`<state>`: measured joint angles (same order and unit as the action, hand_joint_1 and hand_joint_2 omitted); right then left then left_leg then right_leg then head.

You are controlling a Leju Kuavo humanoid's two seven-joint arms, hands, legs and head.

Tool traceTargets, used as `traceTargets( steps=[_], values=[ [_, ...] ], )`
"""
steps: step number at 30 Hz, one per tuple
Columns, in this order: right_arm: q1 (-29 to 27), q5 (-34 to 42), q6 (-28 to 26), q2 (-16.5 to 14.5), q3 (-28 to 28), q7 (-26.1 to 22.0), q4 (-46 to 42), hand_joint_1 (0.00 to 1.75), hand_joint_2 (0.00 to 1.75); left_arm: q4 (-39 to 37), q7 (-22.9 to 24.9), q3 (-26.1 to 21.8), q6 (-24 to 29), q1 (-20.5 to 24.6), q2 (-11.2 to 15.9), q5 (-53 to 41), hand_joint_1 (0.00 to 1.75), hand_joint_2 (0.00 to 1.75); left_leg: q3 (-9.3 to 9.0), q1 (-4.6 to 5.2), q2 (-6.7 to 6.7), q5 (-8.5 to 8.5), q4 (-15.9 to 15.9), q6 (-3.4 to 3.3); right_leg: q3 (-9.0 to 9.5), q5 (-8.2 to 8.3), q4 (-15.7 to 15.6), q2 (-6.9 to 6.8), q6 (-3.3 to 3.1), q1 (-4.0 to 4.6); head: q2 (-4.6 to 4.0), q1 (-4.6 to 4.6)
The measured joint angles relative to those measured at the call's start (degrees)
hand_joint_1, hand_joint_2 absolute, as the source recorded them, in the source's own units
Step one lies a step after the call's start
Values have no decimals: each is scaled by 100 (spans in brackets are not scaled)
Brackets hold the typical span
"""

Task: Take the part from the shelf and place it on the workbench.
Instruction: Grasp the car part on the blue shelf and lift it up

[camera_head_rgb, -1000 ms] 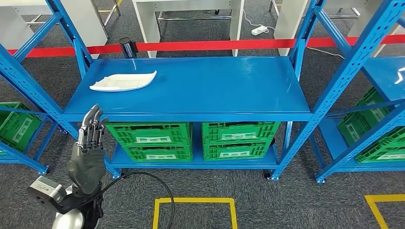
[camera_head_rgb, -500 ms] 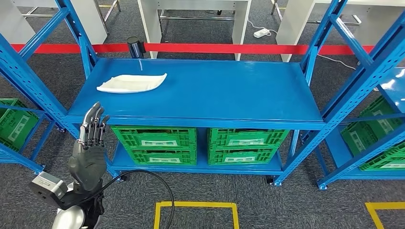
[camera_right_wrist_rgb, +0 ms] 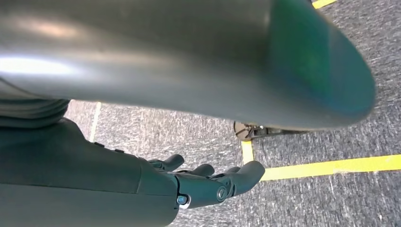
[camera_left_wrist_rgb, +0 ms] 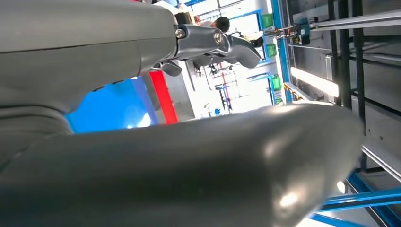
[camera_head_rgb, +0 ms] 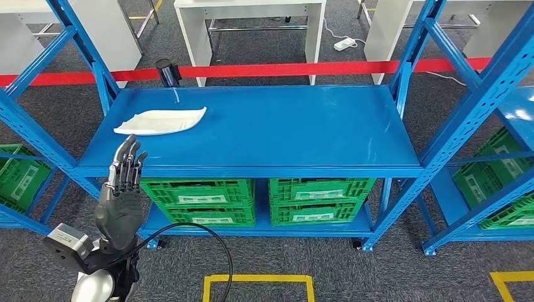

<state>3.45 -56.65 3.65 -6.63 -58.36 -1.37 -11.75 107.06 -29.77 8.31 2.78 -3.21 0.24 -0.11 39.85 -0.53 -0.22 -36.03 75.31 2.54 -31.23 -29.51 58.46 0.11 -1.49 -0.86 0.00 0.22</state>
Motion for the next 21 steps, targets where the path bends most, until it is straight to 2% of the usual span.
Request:
traceTargets(
  steps=[1,3,4,5,6,8,10,12,14,15,16,17,18,19,21],
  values=[
    [-7,0,0,-1,-7,1,1,0,0,-13,1,0,0,1,0,1,0,0,6,-3,1,165,-90,-2,55,-38,0,6,9,-2,0,-3],
    [-16,0,0,-7,-22,1,1,0,0,-30,1,1,-2,10,0,1,0,0,-263,-6,8,667,-816,-28,177,-126,-1,17,45,-7,0,-10],
    [-15,1,0,-9,-28,1,2,0,0,-38,2,2,-3,18,0,1,0,0,-427,3,11,832,-1195,-55,219,-175,3,22,78,-1,0,-15],
    [-9,1,0,-11,-32,0,2,0,0,-44,4,2,-7,24,0,1,0,0,-540,13,11,912,-1453,-91,246,-214,-3,25,114,6,0,-15],
    [-4,2,0,-12,-35,-1,2,0,0,-50,5,2,-9,29,0,1,0,0,-591,24,9,908,-1581,-134,271,-234,-3,26,154,15,0,-13],
    [4,2,1,-13,-38,0,2,0,0,-59,5,1,-13,31,2,2,0,0,-618,29,-10,860,-1613,-222,310,-235,10,21,221,21,0,-3],
    [9,2,1,-14,-39,-2,2,0,0,-67,-1,-3,-14,39,2,3,0,0,-701,14,-18,827,-1648,-300,253,-301,202,16,271,12,0,13],
    [20,2,8,-17,-39,-5,2,0,0,-73,-4,-4,-15,45,0,3,0,0,-777,8,-12,786,-1672,-355,-80,-538,772,13,310,5,0,37],
    [17,2,22,-21,-40,-3,2,0,0,-85,-4,-4,-15,44,0,3,0,0,-819,17,-10,733,-1671,-378,-581,-766,1463,12,331,6,0,52],
    [8,2,29,-22,-40,-2,2,0,0,-92,-4,-4,-15,43,0,3,0,0,-851,21,-14,701,-1670,-379,-757,-752,1626,13,328,6,0,55],
    [-1,2,28,-23,-41,-1,2,0,0,-98,-4,-4,-15,43,0,3,0,0,-898,23,-19,666,-1669,-376,-832,-614,1582,13,317,7,0,59],
    [-8,2,24,-23,-42,-1,2,0,0,-101,-4,-4,-15,43,0,3,0,0,-956,23,-24,627,-1669,-367,-794,-367,1327,13,300,8,0,62],
    [-12,2,20,-23,-42,-2,2,0,0,-103,-4,-4,-15,43,0,3,0,0,-1006,22,-25,583,-1672,-354,-680,-66,934,11,274,12,0,66],
    [-11,2,15,-23,-42,-2,2,0,0,-106,-3,-4,-15,44,0,3,0,0,-1063,26,-25,541,-1670,-334,-562,100,579,7,246,28,0,67],
    [-2,1,17,-24,-43,-2,2,0,0,-115,-1,-5,-15,45,0,4,0,0,-1112,33,-24,467,-1684,-266,-421,55,207,1,179,66,0,72]
  ],
)
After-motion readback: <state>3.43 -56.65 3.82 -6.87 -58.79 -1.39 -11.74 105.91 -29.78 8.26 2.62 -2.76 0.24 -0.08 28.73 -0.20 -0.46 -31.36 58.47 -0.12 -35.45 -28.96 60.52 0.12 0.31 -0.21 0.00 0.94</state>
